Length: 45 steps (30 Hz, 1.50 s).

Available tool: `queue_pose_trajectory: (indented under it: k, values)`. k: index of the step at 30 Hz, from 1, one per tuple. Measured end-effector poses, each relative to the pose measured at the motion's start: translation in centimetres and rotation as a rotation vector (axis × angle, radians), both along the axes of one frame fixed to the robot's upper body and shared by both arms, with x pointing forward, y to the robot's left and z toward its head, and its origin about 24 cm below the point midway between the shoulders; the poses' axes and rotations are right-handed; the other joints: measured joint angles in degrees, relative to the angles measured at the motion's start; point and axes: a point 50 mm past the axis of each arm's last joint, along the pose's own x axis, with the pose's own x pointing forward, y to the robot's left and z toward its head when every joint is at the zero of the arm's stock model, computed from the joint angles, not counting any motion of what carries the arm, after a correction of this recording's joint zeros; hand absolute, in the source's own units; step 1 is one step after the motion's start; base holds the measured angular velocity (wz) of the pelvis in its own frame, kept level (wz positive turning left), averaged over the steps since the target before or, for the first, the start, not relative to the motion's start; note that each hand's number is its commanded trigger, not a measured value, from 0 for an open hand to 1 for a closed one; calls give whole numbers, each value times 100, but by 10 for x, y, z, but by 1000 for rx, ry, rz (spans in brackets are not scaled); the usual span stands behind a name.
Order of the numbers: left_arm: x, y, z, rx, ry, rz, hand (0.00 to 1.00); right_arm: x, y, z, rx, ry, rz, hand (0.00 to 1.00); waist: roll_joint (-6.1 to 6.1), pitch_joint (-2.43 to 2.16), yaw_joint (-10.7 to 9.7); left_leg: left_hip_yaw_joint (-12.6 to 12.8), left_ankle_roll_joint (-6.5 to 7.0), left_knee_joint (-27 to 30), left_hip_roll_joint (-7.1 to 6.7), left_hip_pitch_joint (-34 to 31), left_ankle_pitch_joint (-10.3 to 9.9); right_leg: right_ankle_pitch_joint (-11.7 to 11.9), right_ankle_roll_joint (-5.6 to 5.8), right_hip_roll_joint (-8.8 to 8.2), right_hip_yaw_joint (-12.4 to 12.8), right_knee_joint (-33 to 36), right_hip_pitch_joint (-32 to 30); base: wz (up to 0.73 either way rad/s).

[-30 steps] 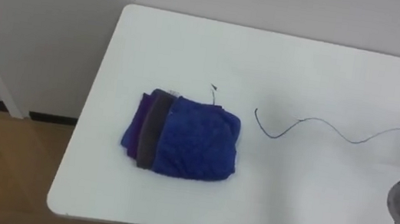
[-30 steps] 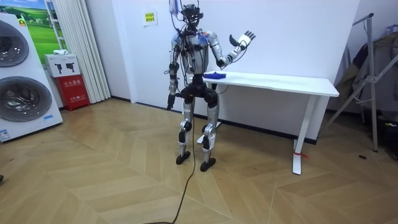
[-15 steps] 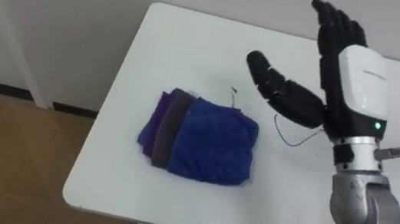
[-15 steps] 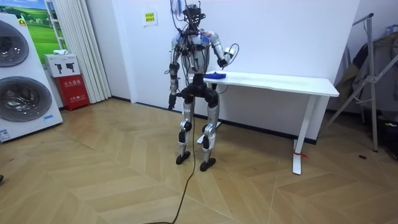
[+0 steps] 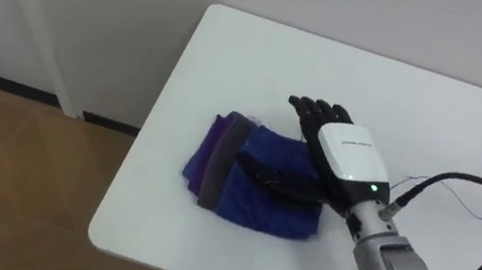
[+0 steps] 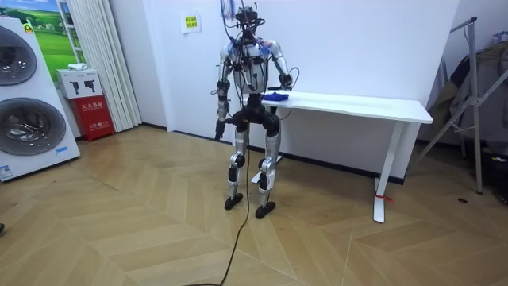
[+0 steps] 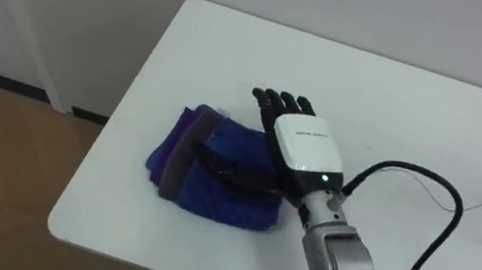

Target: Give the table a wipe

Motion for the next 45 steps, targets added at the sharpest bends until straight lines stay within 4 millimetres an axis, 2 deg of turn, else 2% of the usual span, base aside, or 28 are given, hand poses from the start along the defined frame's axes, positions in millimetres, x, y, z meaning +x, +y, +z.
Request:
queue_pose_trajectory:
  k: [5,8,9,10,11,12,13,14,15,16,17,18,20,23,25,30,36,39,45]
  values:
    - [2,0,1,8,-10,-13,0,-10,-4,-13,-36,77,-11,0,16,-29,3,-152,2,-4,4,36,1,0,0,11,23,36,15,0]
    - [0,-1,1,12,-3,-18,0,-11,-4,-14,-45,86,-7,0,138,-9,7,-717,31,-6,99,253,46,-23,-24,66,-48,650,-210,-27]
    - [0,1,2,21,-8,-12,0,-10,-3,-14,-42,85,-5,0,180,-19,3,-1085,37,-16,245,308,56,-209,-115,283,74,679,-452,-57]
    - [-6,11,4,50,-1,12,0,-9,2,-11,-39,67,15,0,46,-36,52,-1078,-3,56,272,189,31,264,-343,504,252,-227,-622,-55]
    - [-8,12,4,57,12,14,0,-9,2,-12,-45,64,22,0,48,-13,29,-994,-101,154,317,148,-27,600,-451,526,101,-298,-623,-18]
    - [-15,11,3,57,45,-1,0,-13,2,-18,-48,78,27,0,-38,-31,-153,-717,-279,388,284,28,-112,668,-470,459,276,-275,-494,52]
    - [-16,7,1,46,61,-28,0,-17,3,-22,-50,94,20,0,-126,-14,-229,-466,-266,258,148,-141,-131,665,-464,289,585,-285,-354,75]
    - [-13,6,1,43,55,-45,0,-17,0,-25,-57,103,3,0,-186,1,-228,-358,-240,151,74,-326,-99,662,-457,195,706,-288,-310,89]
    - [-8,2,0,38,51,-83,0,-17,-10,-30,-82,113,-41,0,-213,6,-181,-267,-116,-140,-9,-698,272,619,-322,70,775,-250,-294,45]
    - [-9,1,-1,38,72,-117,0,-19,-17,-36,-102,129,-71,0,-214,-13,-31,-53,15,38,-45,-794,715,450,-43,-23,812,-182,-265,20]
    - [-14,1,-1,39,94,-115,0,-20,-19,-37,-116,136,-74,0,-239,-46,30,-33,22,44,-97,-743,719,398,30,-73,761,-195,-213,-14]
    - [-22,1,-2,33,123,-99,0,-21,-21,-40,-139,149,-74,0,-242,-47,48,-67,28,13,-164,-610,716,364,67,-125,625,-209,-105,-4]
    - [-25,0,-2,24,127,-85,0,-22,-22,-43,-174,154,-70,0,-211,-27,51,-100,54,-26,-222,-501,699,339,49,-165,496,-239,9,3]
    - [-17,-1,-2,13,104,-68,0,-20,-26,-44,-198,158,-90,0,-124,10,50,-159,118,-19,-316,-494,640,285,8,-164,366,-263,84,8]
    - [-13,-1,-2,14,90,-73,0,-20,-29,-47,-200,177,-108,0,-85,4,82,-163,97,25,-351,-481,573,219,-3,-182,358,-253,134,0]
    - [-18,-2,-2,5,109,-64,0,-22,-30,-48,-199,163,-125,0,-106,4,81,-164,135,84,-387,-497,582,137,23,-212,366,-160,90,2]
    - [-17,-3,-3,4,109,-60,0,-30,-28,-48,-177,132,-106,0,-170,-42,30,-156,145,69,-384,-490,571,139,22,-217,320,-157,116,0]
    - [-12,-6,-3,-4,96,-62,0,-31,-27,-47,-178,108,-95,0,-135,-37,-11,-135,147,71,-378,-470,556,139,22,-215,318,-154,122,0]
    - [-3,-7,-4,-5,74,-72,0,-31,-16,-34,-145,39,-43,0,29,-34,-10,-87,152,-7,-367,-400,541,139,23,-216,304,-123,109,-6]
